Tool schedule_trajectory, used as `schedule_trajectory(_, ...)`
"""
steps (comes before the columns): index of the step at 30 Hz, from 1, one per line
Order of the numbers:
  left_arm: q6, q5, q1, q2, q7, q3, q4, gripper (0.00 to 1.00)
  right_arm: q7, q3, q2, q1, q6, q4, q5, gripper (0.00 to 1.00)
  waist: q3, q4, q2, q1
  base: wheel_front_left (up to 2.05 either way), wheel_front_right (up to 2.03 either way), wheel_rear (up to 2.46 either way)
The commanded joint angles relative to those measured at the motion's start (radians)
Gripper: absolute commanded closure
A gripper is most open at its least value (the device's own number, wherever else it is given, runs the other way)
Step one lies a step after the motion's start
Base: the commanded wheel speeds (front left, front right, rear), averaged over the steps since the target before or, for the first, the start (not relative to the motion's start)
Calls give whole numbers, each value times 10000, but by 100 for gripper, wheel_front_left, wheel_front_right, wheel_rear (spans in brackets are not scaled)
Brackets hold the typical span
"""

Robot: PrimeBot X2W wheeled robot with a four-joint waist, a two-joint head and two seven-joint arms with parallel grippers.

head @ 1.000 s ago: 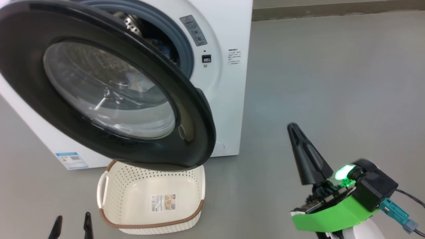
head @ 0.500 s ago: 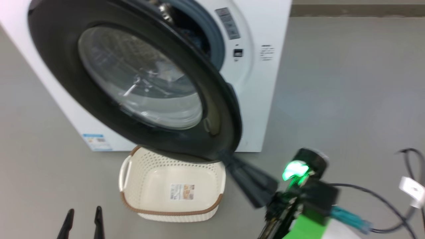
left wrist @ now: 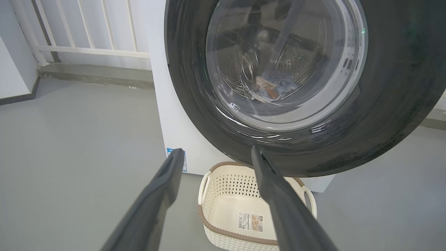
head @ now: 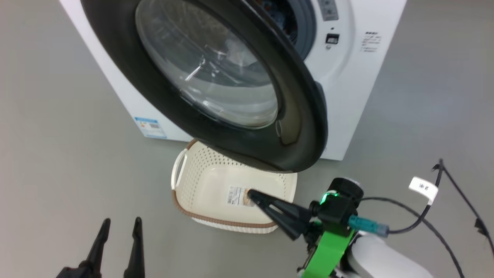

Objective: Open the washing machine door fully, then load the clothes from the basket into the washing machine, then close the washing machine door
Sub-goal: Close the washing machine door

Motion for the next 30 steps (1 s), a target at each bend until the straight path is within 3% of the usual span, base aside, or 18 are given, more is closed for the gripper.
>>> schedule_trajectory(1, 7, -63, -433, 87, -82, 247, -256, 0, -47, -44, 65, -136, 16, -110, 68, 100, 510, 464, 0, 0, 0, 0, 0)
schedule_trajectory(9, -23, -246, -1127, 87, -82, -25, -148, 0, -47, -1408, 335, -273, 16, 1022, -452, 100, 1072, 632, 0, 0, 0, 0, 0)
schedule_trajectory(20, -123, -399, -1565, 87, -82, -370, 5, 0, -47, -4902, 1629, -722, 16, 1863, -1969, 100, 1666, 461, 0, 0, 0, 0, 0)
schedule_trajectory(30, -178, -680, -1897, 87, -82, -779, 180, 0, -47, -6468, 2008, -1747, 16, 2285, -2443, 100, 2307, 598, 0, 0, 0, 0, 0)
